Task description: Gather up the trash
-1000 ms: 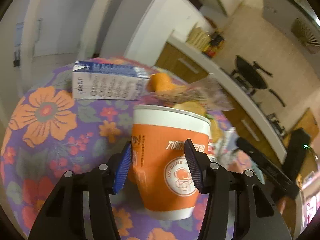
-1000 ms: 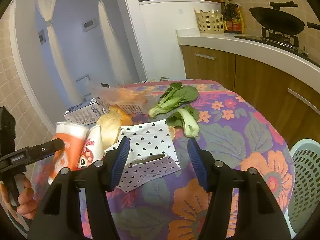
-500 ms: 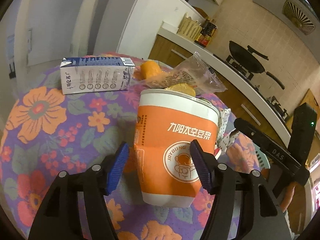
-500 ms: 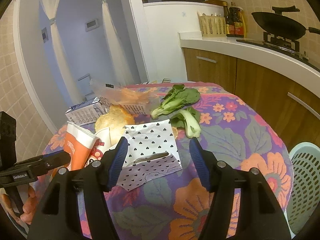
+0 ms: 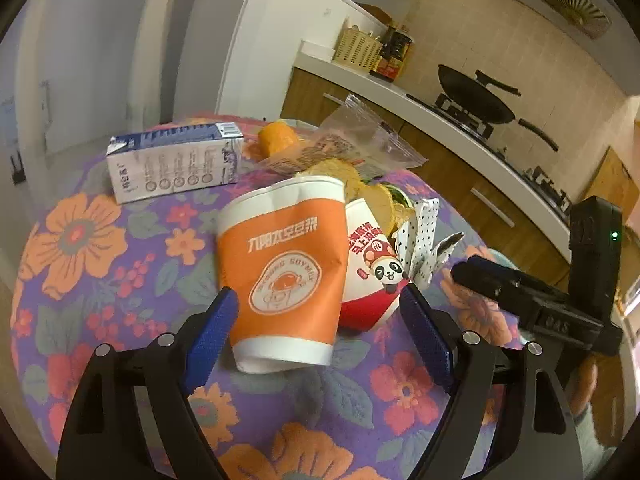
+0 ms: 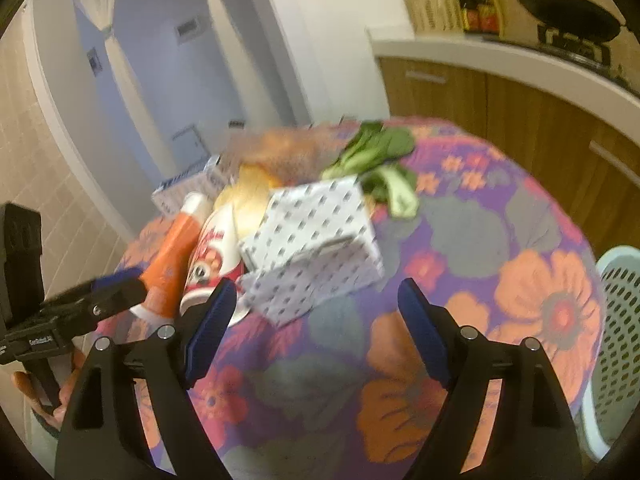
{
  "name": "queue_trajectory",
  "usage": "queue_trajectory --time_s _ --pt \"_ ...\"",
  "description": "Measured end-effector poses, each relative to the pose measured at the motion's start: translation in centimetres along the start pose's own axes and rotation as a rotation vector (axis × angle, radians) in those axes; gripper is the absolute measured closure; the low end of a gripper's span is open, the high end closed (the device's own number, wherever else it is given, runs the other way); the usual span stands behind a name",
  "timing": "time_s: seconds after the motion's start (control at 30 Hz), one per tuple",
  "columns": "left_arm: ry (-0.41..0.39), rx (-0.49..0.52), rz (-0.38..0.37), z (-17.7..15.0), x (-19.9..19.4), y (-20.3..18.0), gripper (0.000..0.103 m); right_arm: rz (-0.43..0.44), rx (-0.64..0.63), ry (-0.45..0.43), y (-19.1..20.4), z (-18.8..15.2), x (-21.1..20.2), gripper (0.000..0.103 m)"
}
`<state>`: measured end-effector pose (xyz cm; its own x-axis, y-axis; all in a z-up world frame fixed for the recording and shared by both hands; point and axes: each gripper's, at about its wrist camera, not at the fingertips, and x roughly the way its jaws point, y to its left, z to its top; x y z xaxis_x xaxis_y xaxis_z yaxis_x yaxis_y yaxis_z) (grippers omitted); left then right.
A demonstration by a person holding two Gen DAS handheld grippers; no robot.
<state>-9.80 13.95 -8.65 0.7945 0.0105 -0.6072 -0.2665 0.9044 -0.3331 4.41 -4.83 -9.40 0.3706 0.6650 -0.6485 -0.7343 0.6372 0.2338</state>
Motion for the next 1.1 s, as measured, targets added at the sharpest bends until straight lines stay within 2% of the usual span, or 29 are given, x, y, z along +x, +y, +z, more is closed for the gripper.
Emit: queue_trajectory --time_s 0.17,0.27,0.33,0.4,0.43,0.5,0.63,0.73,0.83,0.97,1.03,1.1 --pt "0.028 0.057 0.102 0.1 1.2 -0.7 0.024 -0.029 0.003 0.045 1.4 0.1 1.4 0.025" --pt "0.053 0.057 0.129 0.4 1.9 -0.4 0.027 -0.046 0.017 0.061 1.9 0.5 2.5 0.033" --pt "0.062 0.055 0.121 0.4 2.0 -0.1 0.027 -0.077 0.024 0.062 2.0 0.8 3.0 0.041" --pt "0.065 0.061 0.111 0.6 2.0 -0.1 0.027 -0.092 0.039 0.074 1.5 0.9 3.5 0.059" --pt "0.064 0.065 0.107 0.6 2.0 -0.2 0.027 -0.093 0.053 0.08 1.1 0.9 3.5 0.064" --pt "0.056 0.078 0.116 0.9 1.9 -0.5 0.028 -0.101 0.087 0.077 0.1 0.8 3.1 0.071" --pt "0.031 0.09 0.135 1.0 0.9 -0.6 0.028 -0.147 0.129 0.031 -2.0 0.8 1.5 0.073" --pt "0.018 0.106 0.102 1.0 -0.1 -1.2 0.028 -0.159 0.155 0.022 -3.3 1.1 1.2 0.073" --pt "0.045 0.143 0.14 1.1 0.4 -2.4 0.028 -0.159 0.17 0.017 -3.9 1.3 1.3 0.076" --pt "0.103 0.18 0.222 0.7 2.0 -3.1 0.042 -0.14 0.207 0.031 -4.6 1.7 2.0 0.076" --pt "0.099 0.172 0.219 0.6 1.8 -2.7 0.044 -0.119 0.241 0.048 -5.2 1.8 2.5 0.076" --pt "0.1 0.156 0.225 0.6 1.5 -2.2 0.05 -0.112 0.27 0.053 -5.9 1.9 2.8 0.076"
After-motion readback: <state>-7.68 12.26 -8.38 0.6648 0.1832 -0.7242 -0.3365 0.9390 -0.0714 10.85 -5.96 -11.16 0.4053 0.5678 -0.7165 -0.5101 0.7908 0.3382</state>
